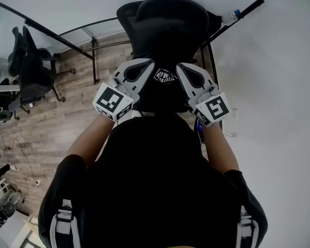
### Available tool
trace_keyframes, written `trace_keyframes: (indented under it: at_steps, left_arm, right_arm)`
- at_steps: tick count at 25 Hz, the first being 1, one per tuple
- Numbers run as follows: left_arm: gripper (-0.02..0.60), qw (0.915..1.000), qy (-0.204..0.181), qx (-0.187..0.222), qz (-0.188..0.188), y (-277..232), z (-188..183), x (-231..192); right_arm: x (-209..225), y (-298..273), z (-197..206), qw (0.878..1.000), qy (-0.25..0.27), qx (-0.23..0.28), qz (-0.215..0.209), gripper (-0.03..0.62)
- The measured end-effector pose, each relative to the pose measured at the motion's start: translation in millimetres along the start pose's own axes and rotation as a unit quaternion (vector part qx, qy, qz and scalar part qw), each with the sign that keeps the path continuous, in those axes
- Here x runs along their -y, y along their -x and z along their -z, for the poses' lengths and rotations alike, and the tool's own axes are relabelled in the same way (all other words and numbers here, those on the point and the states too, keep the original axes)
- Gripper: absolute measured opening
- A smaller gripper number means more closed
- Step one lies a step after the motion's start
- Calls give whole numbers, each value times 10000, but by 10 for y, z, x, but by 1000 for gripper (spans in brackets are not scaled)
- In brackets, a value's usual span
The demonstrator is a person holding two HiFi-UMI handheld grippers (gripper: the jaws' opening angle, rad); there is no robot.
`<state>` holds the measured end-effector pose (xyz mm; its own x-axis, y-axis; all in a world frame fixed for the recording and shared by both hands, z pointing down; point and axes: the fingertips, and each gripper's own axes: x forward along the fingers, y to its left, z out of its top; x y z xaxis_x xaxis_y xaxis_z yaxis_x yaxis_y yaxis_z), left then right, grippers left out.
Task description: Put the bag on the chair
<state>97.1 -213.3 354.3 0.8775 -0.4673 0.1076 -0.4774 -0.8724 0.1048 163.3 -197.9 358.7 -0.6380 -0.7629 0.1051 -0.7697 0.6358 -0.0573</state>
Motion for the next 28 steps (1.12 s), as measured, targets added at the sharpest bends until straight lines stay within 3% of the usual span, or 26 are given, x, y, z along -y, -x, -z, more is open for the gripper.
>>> trace_keyframes:
  at_steps: [9, 13, 28]
  left_arm:
    - [5, 9997, -239, -86, -35, 58, -48, 43]
    - [5, 9997, -231, 90, -53, 31, -79, 66]
    - [5, 9995, -290, 103, -90, -6, -97, 79]
  right_arm:
    - [-28, 53, -62, 9999, 74, 57, 39, 0]
    - [-33, 76, -42, 9999, 119, 32, 28, 0]
    - [10, 114, -67, 9998, 214, -11, 41, 0]
